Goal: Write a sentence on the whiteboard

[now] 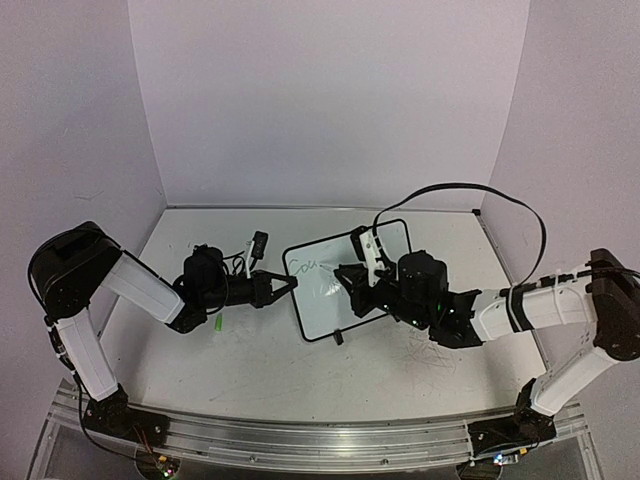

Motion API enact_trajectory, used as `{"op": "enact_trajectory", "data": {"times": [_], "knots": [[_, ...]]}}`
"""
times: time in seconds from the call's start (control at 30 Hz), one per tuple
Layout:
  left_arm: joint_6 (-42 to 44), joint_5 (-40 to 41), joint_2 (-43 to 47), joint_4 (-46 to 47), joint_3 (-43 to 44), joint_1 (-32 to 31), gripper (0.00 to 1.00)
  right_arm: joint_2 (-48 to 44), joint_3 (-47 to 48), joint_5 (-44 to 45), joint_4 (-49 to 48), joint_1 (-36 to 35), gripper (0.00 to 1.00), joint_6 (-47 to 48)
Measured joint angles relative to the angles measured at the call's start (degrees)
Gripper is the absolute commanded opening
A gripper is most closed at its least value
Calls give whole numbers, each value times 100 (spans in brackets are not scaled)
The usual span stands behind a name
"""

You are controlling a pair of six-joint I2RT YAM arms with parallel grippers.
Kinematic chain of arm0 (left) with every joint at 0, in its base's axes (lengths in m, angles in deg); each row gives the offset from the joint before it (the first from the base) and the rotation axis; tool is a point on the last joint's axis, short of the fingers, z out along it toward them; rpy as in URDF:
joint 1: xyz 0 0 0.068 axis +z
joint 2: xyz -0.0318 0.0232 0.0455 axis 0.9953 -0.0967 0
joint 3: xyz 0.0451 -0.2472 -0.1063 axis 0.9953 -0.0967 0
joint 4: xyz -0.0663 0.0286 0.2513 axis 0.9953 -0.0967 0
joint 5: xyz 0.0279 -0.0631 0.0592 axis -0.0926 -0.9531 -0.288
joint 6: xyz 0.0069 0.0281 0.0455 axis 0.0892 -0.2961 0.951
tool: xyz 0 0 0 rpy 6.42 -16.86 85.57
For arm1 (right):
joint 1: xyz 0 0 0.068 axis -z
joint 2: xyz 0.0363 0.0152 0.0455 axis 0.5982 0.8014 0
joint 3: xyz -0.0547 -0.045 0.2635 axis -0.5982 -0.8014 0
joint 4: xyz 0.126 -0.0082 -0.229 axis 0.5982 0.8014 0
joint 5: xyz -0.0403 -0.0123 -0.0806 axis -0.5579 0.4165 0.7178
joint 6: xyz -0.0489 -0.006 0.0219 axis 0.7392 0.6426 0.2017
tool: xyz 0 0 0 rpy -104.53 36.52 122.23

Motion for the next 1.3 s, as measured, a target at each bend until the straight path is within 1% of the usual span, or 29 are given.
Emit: {"op": "enact_trajectory", "data": {"times": [0.27, 0.57, 0.73, 1.07, 1.3], "knots": [[0, 0, 0, 0, 0, 1, 0, 57, 0, 104, 8, -10, 0, -72], [2, 0, 0, -2, 0, 1, 0, 93, 2, -76, -42, -10, 0, 36], [4, -2, 0, -1, 0, 1, 0, 322, 85, 55, -51, -12, 0, 26], [7, -2, 0, -2, 0, 1, 0, 358, 237, 283, -197, -12, 0, 103], [11, -2, 0, 0, 0, 1, 0, 570, 354, 425, -282, -12, 0, 160]]}}
